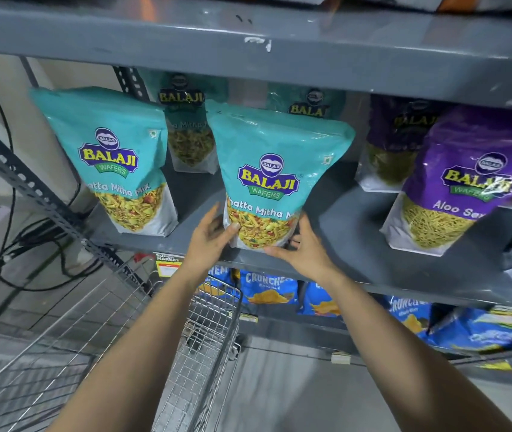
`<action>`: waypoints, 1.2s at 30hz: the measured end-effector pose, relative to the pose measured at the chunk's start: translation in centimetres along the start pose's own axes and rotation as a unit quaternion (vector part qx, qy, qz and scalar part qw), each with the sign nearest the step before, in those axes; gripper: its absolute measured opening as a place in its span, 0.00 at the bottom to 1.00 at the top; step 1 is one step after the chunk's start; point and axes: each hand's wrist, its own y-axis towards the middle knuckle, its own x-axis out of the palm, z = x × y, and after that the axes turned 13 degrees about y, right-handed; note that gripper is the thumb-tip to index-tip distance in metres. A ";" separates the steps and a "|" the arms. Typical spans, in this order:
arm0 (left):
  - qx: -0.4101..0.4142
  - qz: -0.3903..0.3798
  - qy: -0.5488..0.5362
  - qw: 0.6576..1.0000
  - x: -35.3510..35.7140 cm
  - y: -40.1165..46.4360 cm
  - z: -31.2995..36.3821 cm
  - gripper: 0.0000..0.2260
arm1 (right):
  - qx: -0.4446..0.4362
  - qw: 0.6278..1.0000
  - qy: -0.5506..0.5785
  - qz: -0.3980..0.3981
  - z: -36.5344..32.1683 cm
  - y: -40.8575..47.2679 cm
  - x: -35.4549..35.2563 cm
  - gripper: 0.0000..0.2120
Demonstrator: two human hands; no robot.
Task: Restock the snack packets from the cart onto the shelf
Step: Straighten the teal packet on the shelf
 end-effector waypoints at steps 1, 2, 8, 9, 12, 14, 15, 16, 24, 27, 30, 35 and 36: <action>-0.016 0.052 -0.020 0.998 0.3 -0.5 0.3 0.29 | 0.000 1.000 0.011 -0.001 0.1 -0.2 -0.2 0.45; -0.019 0.117 -0.031 0.992 0.7 -1.1 0.6 0.26 | -0.001 1.000 0.023 0.003 0.4 -0.4 -0.6 0.49; 0.072 0.230 -0.015 0.970 5.2 -5.4 3.0 0.06 | -0.017 0.990 0.084 0.114 1.7 -4.3 -5.6 0.36; 0.080 0.204 -0.006 0.976 6.8 -5.8 3.2 0.07 | -0.027 0.985 0.085 0.148 2.0 -5.2 -7.2 0.28; 0.099 0.128 0.034 0.986 12.3 -5.8 3.7 0.06 | -0.037 0.971 0.037 0.232 2.8 -8.1 -12.6 0.11; 0.100 0.090 0.056 0.989 16.2 -4.9 3.6 0.03 | -0.028 0.959 -0.020 0.282 3.1 -9.4 -16.6 0.09; 0.103 0.071 0.070 0.990 18.2 -4.2 3.6 0.03 | -0.023 0.948 -0.070 0.308 3.1 -9.8 -18.8 0.09; 0.102 0.051 0.086 0.990 20.0 -3.3 3.5 0.05 | -0.017 0.934 -0.122 0.334 3.0 -9.9 -20.9 0.10; 0.036 -0.124 0.161 0.978 29.1 2.6 4.4 0.40 | -0.006 0.989 -0.057 0.137 1.5 -5.6 -29.6 0.38; 0.036 -0.095 0.150 0.983 29.5 2.2 5.4 0.30 | -0.009 0.989 -0.059 0.136 2.3 -5.0 -29.6 0.32; 0.021 -0.056 0.146 0.988 28.8 1.0 5.3 0.25 | 0.007 0.990 -0.054 0.131 2.7 -6.0 -28.9 0.31; 0.000 -0.060 0.153 0.986 27.2 -1.3 4.9 0.24 | 0.026 0.989 -0.070 0.128 3.0 -8.6 -27.5 0.30; 0.003 -0.061 0.152 0.987 27.1 -1.5 5.0 0.24 | 0.026 0.989 -0.073 0.125 2.9 -8.9 -27.4 0.30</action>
